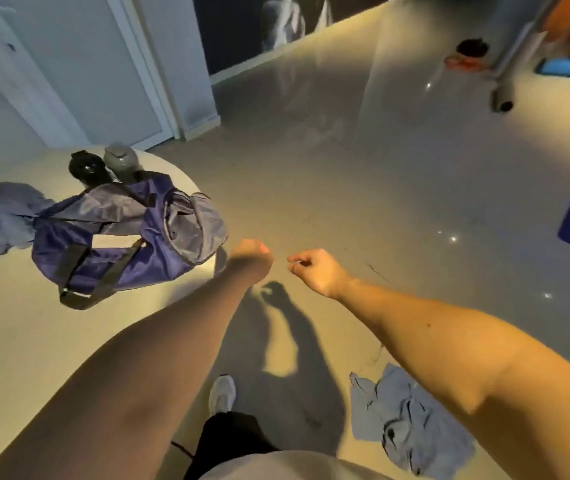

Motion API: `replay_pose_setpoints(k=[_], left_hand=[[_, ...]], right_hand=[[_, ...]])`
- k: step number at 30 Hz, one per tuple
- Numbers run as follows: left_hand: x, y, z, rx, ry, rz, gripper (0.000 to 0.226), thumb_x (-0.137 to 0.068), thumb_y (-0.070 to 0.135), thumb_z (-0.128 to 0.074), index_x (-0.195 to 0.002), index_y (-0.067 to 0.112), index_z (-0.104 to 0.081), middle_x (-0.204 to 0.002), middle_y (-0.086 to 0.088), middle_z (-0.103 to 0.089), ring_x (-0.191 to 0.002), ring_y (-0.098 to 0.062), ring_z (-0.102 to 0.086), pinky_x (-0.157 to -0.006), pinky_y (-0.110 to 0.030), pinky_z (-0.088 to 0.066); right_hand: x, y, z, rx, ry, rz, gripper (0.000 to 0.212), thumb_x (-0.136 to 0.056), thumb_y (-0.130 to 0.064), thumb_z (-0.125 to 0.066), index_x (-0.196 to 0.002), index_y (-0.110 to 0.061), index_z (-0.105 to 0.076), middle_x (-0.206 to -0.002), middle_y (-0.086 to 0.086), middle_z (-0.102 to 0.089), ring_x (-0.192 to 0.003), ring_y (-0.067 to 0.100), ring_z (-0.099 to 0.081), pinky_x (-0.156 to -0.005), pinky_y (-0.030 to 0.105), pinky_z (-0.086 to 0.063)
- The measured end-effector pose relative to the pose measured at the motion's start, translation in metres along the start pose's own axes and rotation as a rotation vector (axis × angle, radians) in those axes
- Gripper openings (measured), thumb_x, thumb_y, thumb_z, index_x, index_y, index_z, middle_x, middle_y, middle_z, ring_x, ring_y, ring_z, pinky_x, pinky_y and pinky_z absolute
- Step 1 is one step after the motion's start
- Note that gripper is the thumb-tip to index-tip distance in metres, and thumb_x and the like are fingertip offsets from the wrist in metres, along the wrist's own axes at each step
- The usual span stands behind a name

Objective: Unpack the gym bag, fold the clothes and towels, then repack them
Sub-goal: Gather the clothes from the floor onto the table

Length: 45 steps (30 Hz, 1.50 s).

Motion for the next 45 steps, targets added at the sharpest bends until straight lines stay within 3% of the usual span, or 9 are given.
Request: replay_pose_setpoints(k=[10, 14, 19, 22, 26, 33, 38, 41, 45], left_hand=[[0.046, 0.111, -0.258, -0.263, -0.432, -0.196, 0.019, -0.095, 0.008, -0.058, -0.085, -0.002, -0.071, -0.091, -0.023, -0.071, -0.097, -0.036, -0.068, -0.064, -0.034, -0.039], [0.029, 0.124, -0.355, -0.311, -0.534, -0.209, 0.020, -0.093, 0.008, -0.055, -0.076, 0.003, -0.063, -0.073, -0.015, -0.060, -0.081, -0.032, -0.063, -0.061, -0.035, -0.039], [0.015, 0.126, -0.466, -0.320, -0.664, -0.229, 0.025, -0.092, 0.004, -0.054, -0.072, 0.018, -0.055, -0.088, -0.009, -0.058, -0.084, -0.023, -0.053, -0.069, -0.028, -0.039], [0.009, 0.099, -0.539, -0.353, -0.727, -0.200, 0.014, -0.095, 0.008, -0.055, -0.082, 0.012, -0.057, -0.085, -0.008, -0.057, -0.080, -0.023, -0.053, -0.065, -0.027, -0.037], [-0.002, 0.028, -0.649, -0.414, -0.739, -0.154, 0.014, -0.097, 0.024, -0.056, -0.087, 0.014, -0.058, -0.077, 0.000, -0.056, -0.069, -0.020, -0.051, -0.056, -0.030, -0.035], [-0.024, -0.125, -0.834, -0.530, -0.702, -0.108, 0.023, -0.100, 0.033, -0.057, -0.083, 0.018, -0.059, -0.082, -0.003, -0.061, -0.074, -0.021, -0.056, -0.066, -0.033, -0.042], [-0.047, -0.182, -0.921, -0.666, -0.624, -0.235, 0.023, -0.100, 0.034, -0.058, -0.081, 0.019, -0.059, -0.089, -0.004, -0.061, -0.089, -0.032, -0.062, -0.068, -0.037, -0.043], [-0.056, -0.193, -0.954, -0.630, -0.554, -0.226, 0.017, -0.100, 0.034, -0.058, -0.104, 0.018, -0.059, -0.105, -0.005, -0.060, -0.099, -0.032, -0.061, -0.074, -0.040, -0.045], [-0.058, -0.199, -0.976, -0.642, -0.510, -0.206, 0.061, -0.096, 0.032, -0.066, -0.145, 0.016, -0.034, -0.142, -0.008, -0.040, -0.120, -0.036, -0.055, -0.083, -0.048, -0.047]], right_hand=[[0.125, 0.260, 0.068, -0.284, 0.258, -0.443, 0.028, -0.100, -0.020, -0.059, -0.123, -0.008, -0.070, -0.119, 0.014, -0.071, -0.109, 0.029, -0.066, -0.100, 0.041, -0.051], [0.166, 0.343, 0.065, -0.384, 0.387, -0.651, 0.025, -0.103, -0.016, -0.053, -0.121, -0.007, -0.068, -0.091, -0.002, -0.064, -0.073, 0.010, -0.054, -0.070, 0.022, -0.046], [0.190, 0.455, 0.039, -0.405, 0.441, -0.819, 0.017, -0.098, -0.009, -0.055, -0.087, -0.018, -0.065, -0.071, -0.003, -0.058, -0.075, 0.020, -0.053, -0.082, 0.045, -0.051], [0.196, 0.524, 0.010, -0.444, 0.469, -0.870, 0.016, -0.096, -0.006, -0.059, -0.106, -0.013, -0.067, -0.091, 0.002, -0.063, -0.087, 0.023, -0.056, -0.084, 0.037, -0.049], [0.187, 0.639, -0.047, -0.456, 0.435, -0.888, 0.012, -0.091, -0.009, -0.062, -0.101, -0.016, -0.062, -0.087, 0.003, -0.065, -0.070, 0.014, -0.055, -0.057, 0.021, -0.041], [0.152, 0.847, -0.182, -0.315, 0.372, -1.029, 0.047, -0.092, -0.027, -0.064, -0.137, -0.018, -0.055, -0.136, 0.012, -0.049, -0.130, 0.037, -0.040, -0.106, 0.044, -0.037], [0.140, 0.961, -0.242, -0.242, 0.546, -1.178, 0.015, -0.095, -0.022, -0.054, -0.103, -0.016, -0.064, -0.111, 0.011, -0.059, -0.100, 0.035, -0.060, -0.070, 0.036, -0.041], [0.131, 1.005, -0.262, -0.200, 0.539, -1.210, 0.030, -0.092, -0.029, -0.061, -0.119, -0.015, -0.060, -0.119, 0.011, -0.058, -0.110, 0.035, -0.057, -0.078, 0.041, -0.047], [0.126, 1.028, -0.271, -0.180, 0.479, -1.248, 0.020, -0.086, -0.025, -0.058, -0.103, -0.019, -0.067, -0.102, 0.011, -0.066, -0.110, 0.038, -0.055, -0.096, 0.045, -0.042]])
Point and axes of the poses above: each hand's wrist, its own x-axis away from the middle knuckle, its own z-axis out of the back of the hand, y = z × x, the point moved 4 cm from there along -x, towards the middle knuckle
